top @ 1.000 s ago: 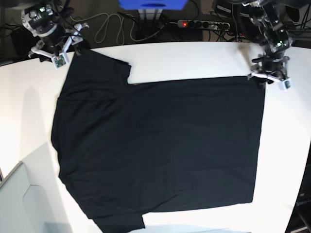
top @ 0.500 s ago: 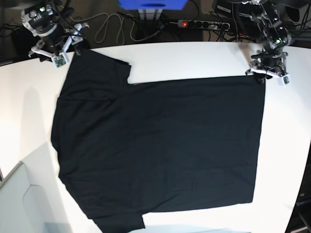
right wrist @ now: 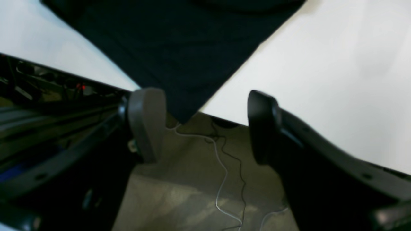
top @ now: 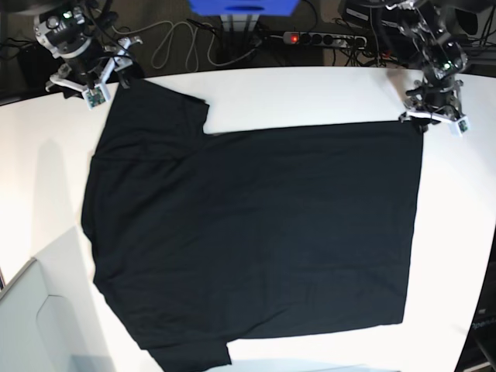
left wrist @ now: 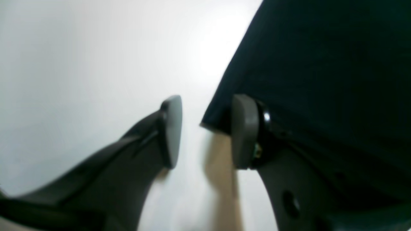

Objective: Fold the T-shirt properly
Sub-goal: 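Close both grippers on the shoulder corners of the black shirt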

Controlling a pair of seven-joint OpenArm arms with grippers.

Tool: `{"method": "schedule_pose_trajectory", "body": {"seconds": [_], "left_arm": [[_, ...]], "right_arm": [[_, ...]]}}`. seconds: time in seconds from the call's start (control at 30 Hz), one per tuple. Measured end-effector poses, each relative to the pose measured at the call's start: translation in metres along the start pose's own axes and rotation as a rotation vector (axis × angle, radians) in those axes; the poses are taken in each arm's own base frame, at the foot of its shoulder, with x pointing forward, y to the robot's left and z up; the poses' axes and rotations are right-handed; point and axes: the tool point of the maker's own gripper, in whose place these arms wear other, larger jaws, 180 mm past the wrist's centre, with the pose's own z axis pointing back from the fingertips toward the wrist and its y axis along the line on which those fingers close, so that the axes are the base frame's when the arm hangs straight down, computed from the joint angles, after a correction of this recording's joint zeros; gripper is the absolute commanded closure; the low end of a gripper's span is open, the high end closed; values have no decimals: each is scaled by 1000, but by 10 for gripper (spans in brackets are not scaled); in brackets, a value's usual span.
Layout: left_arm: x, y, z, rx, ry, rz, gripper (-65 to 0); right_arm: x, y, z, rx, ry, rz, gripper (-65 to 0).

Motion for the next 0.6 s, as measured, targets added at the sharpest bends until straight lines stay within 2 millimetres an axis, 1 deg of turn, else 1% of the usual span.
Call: {"method": "schedule_pose_trajectory", "body": {"seconds": [0.2, 0.33, 0.37, 0.4, 0.5, 0.53, 0.6], "left_arm": [[3, -2, -6, -10, -15, 16, -247], [2, -3, -6, -12, -12, 18, -232], [2, -3, -6, -12, -11, 18, -208], [1, -4, -6, -14, -10, 20, -172], [-5, -17, -11, -54, -1, 3, -27], [-7, -18, -12, -58, -2, 7, 0], [-9, -20, -16, -72, -1, 8, 0]], "right_arm": [[0, 0, 0, 1, 1, 0, -381], [0, 0, 0, 1, 1, 0, -381], [0, 0, 0, 1, 1, 0, -381], [0, 0, 0, 1, 0, -1, -381], [1, -1, 0, -1, -4, 0, -382], [4, -1, -1, -2, -11, 1, -385], [11, -4, -5, -6, -28, -2, -386]]}}
